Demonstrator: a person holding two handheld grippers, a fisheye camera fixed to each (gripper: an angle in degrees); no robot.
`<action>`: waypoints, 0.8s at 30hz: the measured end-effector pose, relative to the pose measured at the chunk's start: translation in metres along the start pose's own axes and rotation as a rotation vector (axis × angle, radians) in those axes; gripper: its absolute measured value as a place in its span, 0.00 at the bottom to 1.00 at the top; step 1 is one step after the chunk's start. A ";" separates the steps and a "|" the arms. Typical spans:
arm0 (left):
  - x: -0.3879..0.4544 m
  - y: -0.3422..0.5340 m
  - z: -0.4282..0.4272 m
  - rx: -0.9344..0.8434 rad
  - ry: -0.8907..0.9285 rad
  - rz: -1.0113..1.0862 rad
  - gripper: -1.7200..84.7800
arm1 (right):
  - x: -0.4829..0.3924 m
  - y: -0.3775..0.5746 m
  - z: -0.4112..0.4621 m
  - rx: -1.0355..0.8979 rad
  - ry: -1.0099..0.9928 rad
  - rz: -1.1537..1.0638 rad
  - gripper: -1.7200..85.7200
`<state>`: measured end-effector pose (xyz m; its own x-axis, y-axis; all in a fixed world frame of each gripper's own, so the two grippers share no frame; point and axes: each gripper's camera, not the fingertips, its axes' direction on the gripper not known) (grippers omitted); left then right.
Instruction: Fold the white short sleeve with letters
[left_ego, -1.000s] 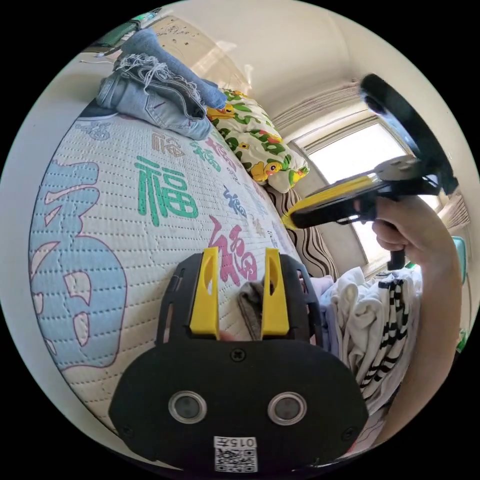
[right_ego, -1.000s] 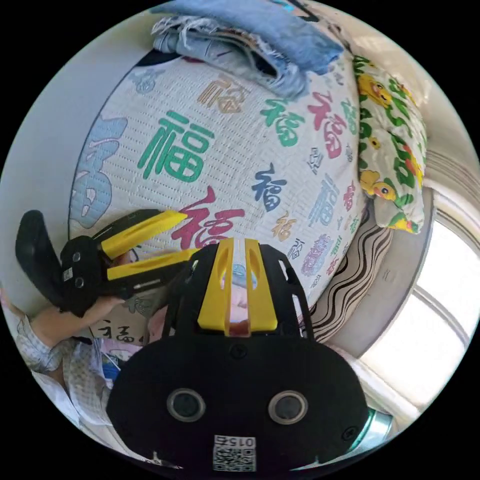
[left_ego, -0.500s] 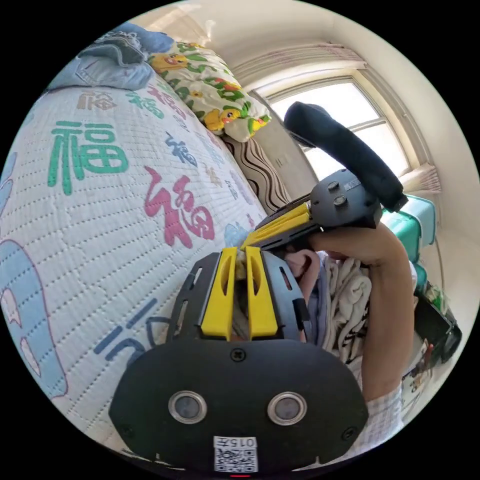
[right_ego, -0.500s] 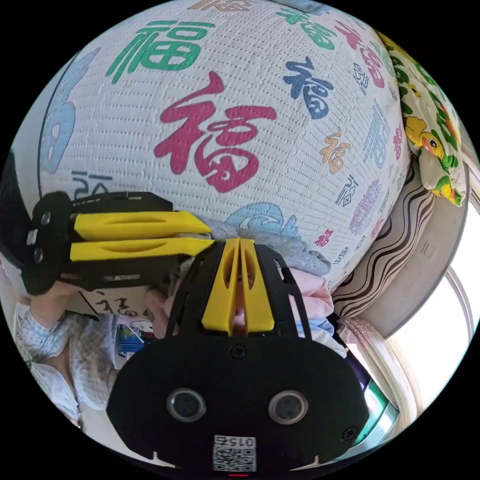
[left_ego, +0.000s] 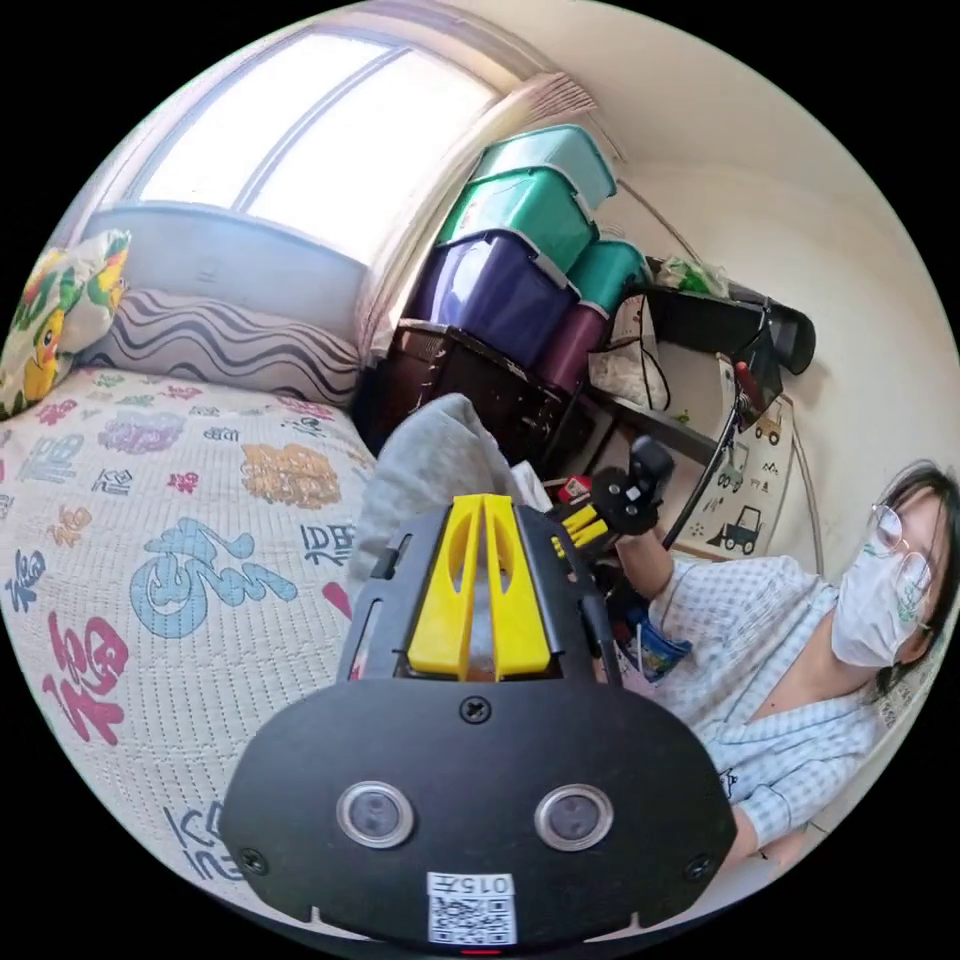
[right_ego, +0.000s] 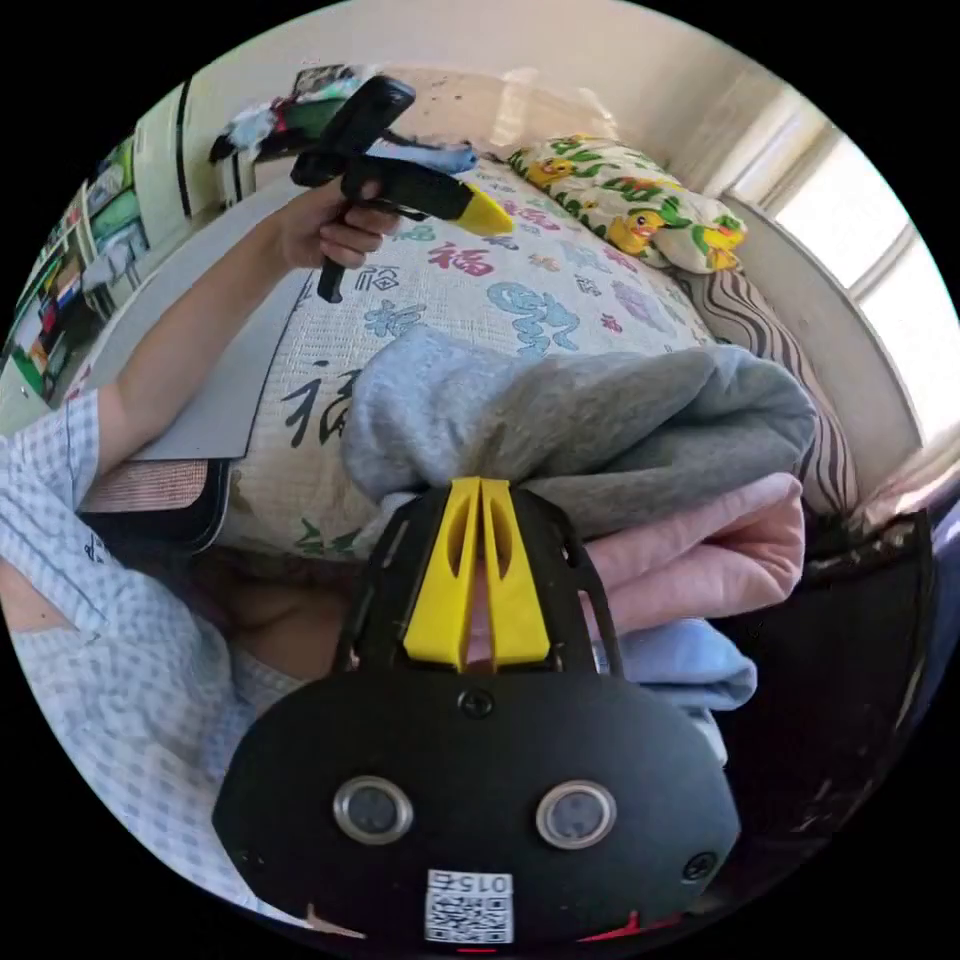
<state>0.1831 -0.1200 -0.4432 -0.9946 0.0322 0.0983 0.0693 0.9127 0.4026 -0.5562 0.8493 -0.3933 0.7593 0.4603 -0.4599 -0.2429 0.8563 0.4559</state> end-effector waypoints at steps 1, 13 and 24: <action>0.017 -0.014 0.020 -0.077 -0.069 0.006 0.04 | 0.006 0.018 0.002 0.030 0.002 0.032 0.01; 0.186 0.012 0.254 -0.559 -0.131 -0.020 0.16 | 0.127 0.228 0.086 0.125 -0.079 0.644 0.01; 0.187 0.164 0.283 -0.241 -0.349 -0.523 0.14 | 0.170 0.266 0.126 0.268 -0.342 0.634 0.12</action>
<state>-0.0136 0.1512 -0.6163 -0.8657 -0.2226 -0.4484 -0.4532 0.7288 0.5132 -0.4155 1.1258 -0.2541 0.6785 0.7088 0.1928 -0.5726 0.3460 0.7432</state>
